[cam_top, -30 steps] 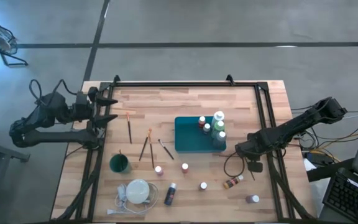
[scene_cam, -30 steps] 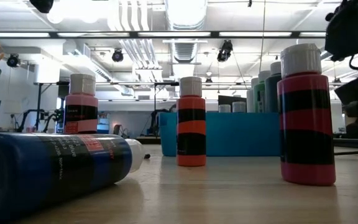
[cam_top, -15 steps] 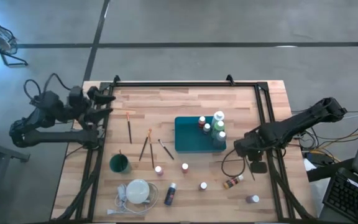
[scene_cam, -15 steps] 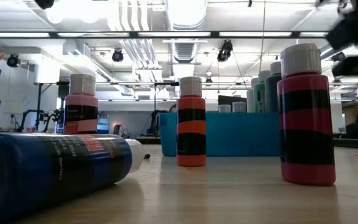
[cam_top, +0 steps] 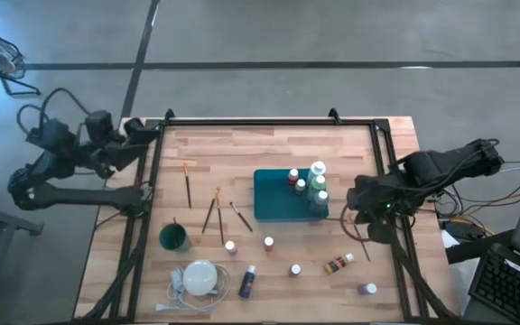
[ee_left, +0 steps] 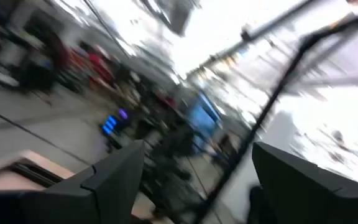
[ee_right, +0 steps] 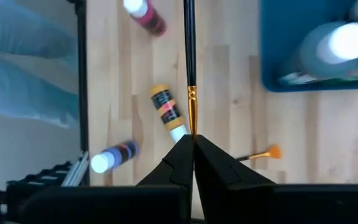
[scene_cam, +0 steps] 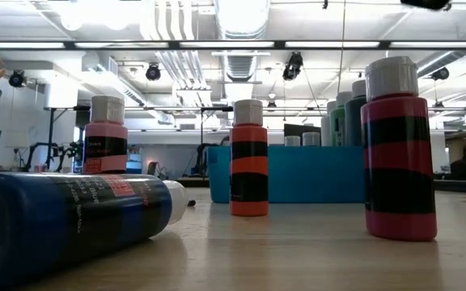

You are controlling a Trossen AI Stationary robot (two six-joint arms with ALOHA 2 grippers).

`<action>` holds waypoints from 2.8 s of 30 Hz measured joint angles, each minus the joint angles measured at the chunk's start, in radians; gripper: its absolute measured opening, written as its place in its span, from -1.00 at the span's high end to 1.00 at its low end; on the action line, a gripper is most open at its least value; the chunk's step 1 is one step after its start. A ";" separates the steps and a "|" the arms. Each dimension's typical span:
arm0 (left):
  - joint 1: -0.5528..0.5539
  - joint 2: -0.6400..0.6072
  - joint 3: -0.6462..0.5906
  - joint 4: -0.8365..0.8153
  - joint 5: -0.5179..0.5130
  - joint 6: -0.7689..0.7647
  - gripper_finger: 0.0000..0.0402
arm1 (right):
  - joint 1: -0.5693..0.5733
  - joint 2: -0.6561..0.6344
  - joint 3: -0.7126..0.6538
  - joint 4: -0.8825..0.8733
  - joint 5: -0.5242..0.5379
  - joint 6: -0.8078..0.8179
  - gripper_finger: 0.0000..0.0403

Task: Pick & Place Paint Supplies
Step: Put the gold paintbrush into the green cup

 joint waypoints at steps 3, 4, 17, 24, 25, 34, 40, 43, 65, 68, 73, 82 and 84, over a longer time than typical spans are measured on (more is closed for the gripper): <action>0.001 0.162 0.156 -0.044 0.151 0.014 -0.52 | 0.000 0.032 0.064 -0.067 0.011 -0.026 0.96; 0.001 0.219 0.215 -0.057 0.202 0.043 -0.52 | 0.000 0.047 0.084 -0.087 0.012 -0.044 0.96; 0.012 0.857 1.013 -0.702 0.460 0.272 -0.47 | 0.000 0.322 0.399 -0.222 -0.020 -0.177 0.96; 0.012 1.102 1.318 -1.036 0.467 0.366 -0.47 | -0.003 0.393 0.524 -0.223 0.013 -0.175 0.96; 0.011 1.134 1.346 -1.053 0.468 0.368 -0.47 | -0.003 0.402 0.532 -0.222 0.026 -0.170 0.96; 0.003 1.213 1.293 -1.006 0.583 0.360 -0.47 | -0.020 0.465 0.536 -0.223 0.093 -0.177 0.96; -0.002 1.246 1.286 -1.000 0.609 0.365 -0.47 | -0.030 0.500 0.535 -0.224 0.211 -0.188 0.96; -0.001 1.269 1.286 -0.996 0.665 0.337 -0.47 | -0.030 0.517 0.535 -0.223 0.273 -0.215 0.96; 0.081 1.436 1.284 -0.599 1.047 -0.240 -0.47 | 0.053 0.532 0.638 -0.165 0.793 -0.518 0.96; 0.098 1.436 1.284 -0.604 1.062 -0.241 -0.47 | 0.068 0.533 0.640 -0.162 0.795 -0.524 0.96; 0.131 1.436 1.284 -0.626 1.060 -0.231 -0.47 | 0.103 0.533 0.665 -0.162 0.797 -0.508 0.96; 0.148 1.436 1.275 -0.616 1.068 -0.298 -0.47 | 0.178 0.531 0.728 -0.159 1.062 -0.559 0.96; 0.148 1.436 1.274 -0.596 1.073 -0.317 -0.47 | 0.177 0.532 0.717 -0.158 1.114 -0.584 0.96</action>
